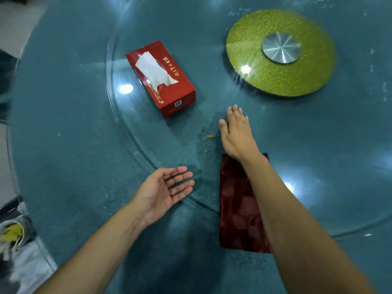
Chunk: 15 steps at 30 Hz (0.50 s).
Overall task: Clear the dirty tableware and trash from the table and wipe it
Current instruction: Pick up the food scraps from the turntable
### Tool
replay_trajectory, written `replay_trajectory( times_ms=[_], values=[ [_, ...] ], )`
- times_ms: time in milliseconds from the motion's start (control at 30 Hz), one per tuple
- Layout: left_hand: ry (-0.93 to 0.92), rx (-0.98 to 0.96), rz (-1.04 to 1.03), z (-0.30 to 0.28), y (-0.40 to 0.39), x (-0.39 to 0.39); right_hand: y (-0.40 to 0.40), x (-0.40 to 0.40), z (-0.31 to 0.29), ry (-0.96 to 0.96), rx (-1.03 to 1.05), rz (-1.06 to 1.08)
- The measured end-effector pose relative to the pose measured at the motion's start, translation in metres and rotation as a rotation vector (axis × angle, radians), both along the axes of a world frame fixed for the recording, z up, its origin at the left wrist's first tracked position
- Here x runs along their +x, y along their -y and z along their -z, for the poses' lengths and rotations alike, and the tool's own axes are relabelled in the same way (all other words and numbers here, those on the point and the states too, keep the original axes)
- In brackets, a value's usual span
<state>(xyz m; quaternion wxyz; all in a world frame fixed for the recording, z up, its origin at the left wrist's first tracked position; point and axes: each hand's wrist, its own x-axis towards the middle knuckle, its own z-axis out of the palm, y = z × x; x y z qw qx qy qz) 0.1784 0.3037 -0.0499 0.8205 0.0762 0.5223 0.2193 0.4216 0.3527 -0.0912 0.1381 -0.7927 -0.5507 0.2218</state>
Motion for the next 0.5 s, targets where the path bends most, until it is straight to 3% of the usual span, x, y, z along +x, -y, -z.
replay_trajectory(
  times_ms=[333,500],
  values=[
    [0.033,0.003,0.018,-0.001,0.008,-0.01,0.028,-0.087,-0.008,-0.011,0.023,0.095],
    [0.045,0.0,0.062,0.003,0.007,-0.026,0.032,-0.087,-0.017,-0.003,0.07,0.111]
  ],
)
